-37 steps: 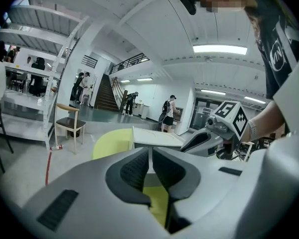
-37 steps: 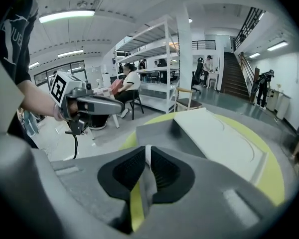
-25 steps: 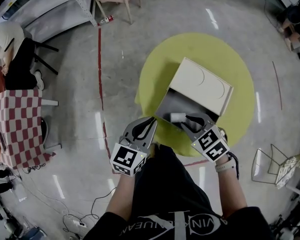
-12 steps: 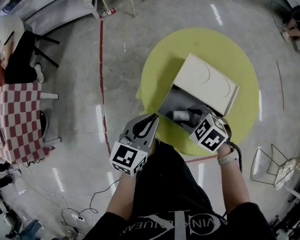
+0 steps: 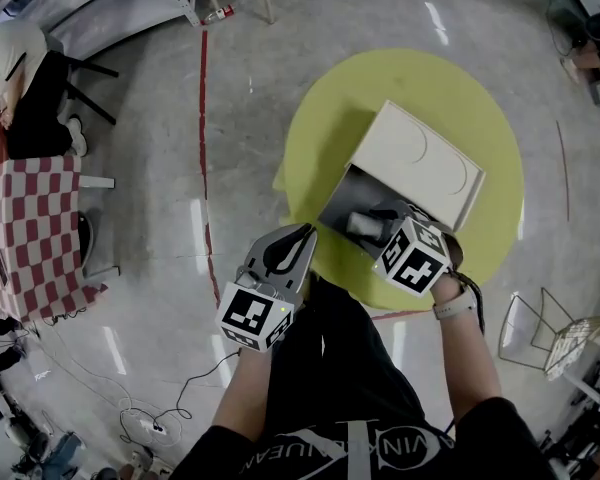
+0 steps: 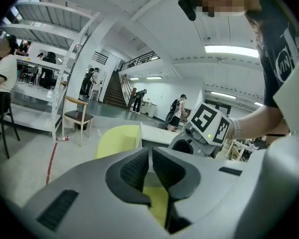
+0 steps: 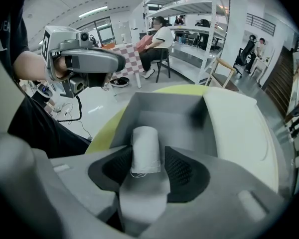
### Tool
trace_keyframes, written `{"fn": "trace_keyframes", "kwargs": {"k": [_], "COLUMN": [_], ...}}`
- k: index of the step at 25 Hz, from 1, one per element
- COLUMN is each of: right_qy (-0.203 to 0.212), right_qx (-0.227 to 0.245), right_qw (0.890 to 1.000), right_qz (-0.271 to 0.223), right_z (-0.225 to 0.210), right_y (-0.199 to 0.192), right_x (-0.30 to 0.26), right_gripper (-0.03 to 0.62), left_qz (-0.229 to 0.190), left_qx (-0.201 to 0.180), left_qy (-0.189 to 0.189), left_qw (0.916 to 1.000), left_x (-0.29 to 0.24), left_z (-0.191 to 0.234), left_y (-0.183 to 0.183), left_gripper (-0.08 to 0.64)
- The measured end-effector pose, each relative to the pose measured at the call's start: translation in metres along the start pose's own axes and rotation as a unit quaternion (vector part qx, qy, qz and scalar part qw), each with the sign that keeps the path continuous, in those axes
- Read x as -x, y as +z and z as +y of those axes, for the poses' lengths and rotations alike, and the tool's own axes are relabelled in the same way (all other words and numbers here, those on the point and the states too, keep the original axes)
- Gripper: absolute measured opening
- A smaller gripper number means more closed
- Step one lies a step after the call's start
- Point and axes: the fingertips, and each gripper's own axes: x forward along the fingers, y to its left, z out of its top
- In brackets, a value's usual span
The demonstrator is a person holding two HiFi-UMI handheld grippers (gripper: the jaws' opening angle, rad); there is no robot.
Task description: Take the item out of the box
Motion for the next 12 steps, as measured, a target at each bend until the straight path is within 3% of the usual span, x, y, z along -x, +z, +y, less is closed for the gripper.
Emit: {"fn": "trace_keyframes", "kwargs": {"k": [12], "right_qy": [-0.008], "right_qx": [0.012], "right_qw": [1.0], "right_qz": [-0.003], "right_z": [-0.005], "right_y": [0.007], "right_x": [-0.013], "right_gripper": [0.187], "left_qz": [0.0], "left_qx": [0.014], "left_qy": [0.017], "left_qw": [0.9998], "left_x": [0.011], "left_z": [0.012], "left_y": [-0.011], "left_gripper": [0.028]}}
